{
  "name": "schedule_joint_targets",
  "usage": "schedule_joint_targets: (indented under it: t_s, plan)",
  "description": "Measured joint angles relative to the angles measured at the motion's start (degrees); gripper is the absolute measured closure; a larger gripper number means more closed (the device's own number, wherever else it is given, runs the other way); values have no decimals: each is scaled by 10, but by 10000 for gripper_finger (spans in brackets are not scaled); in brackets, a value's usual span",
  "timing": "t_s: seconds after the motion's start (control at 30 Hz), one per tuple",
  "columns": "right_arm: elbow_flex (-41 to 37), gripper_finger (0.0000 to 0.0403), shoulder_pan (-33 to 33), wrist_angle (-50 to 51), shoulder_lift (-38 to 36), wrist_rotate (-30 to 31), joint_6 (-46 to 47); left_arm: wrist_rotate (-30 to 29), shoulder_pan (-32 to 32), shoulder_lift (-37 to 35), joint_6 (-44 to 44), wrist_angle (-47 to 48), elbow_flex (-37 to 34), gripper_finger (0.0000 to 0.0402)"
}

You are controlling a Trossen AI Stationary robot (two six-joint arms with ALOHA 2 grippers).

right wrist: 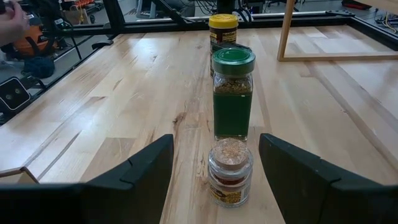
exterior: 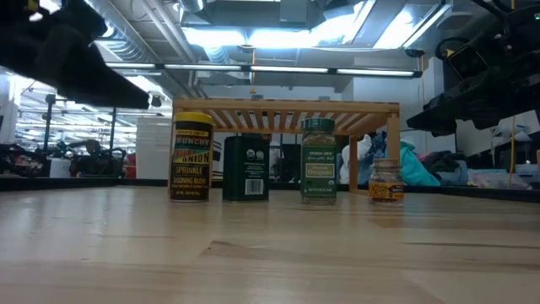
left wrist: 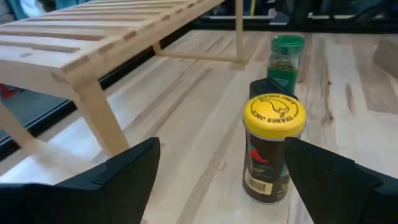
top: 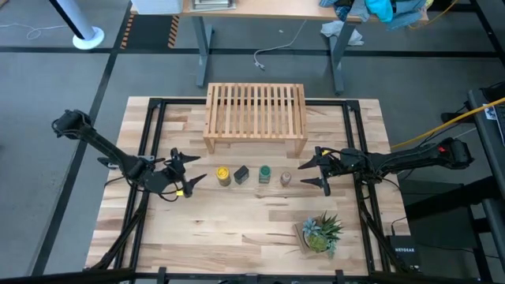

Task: Shelf spices
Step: Put the small brown seasoning bottle on the shelf

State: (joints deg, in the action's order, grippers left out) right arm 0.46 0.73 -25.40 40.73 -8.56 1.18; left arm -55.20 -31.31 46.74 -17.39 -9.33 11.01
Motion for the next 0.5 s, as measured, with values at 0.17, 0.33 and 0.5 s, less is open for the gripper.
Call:
schedule_joint_targets:
  t_s: [0.17,0.33,0.5]
  plan:
    - [0,160,0,0,0,0,0,49,15,0,106,-190,-70,68]
    - [0,160,0,0,0,0,0,121,51,0,179,-294,-105,68]
    - [0,160,0,0,0,0,0,201,115,0,193,-296,-105,68]
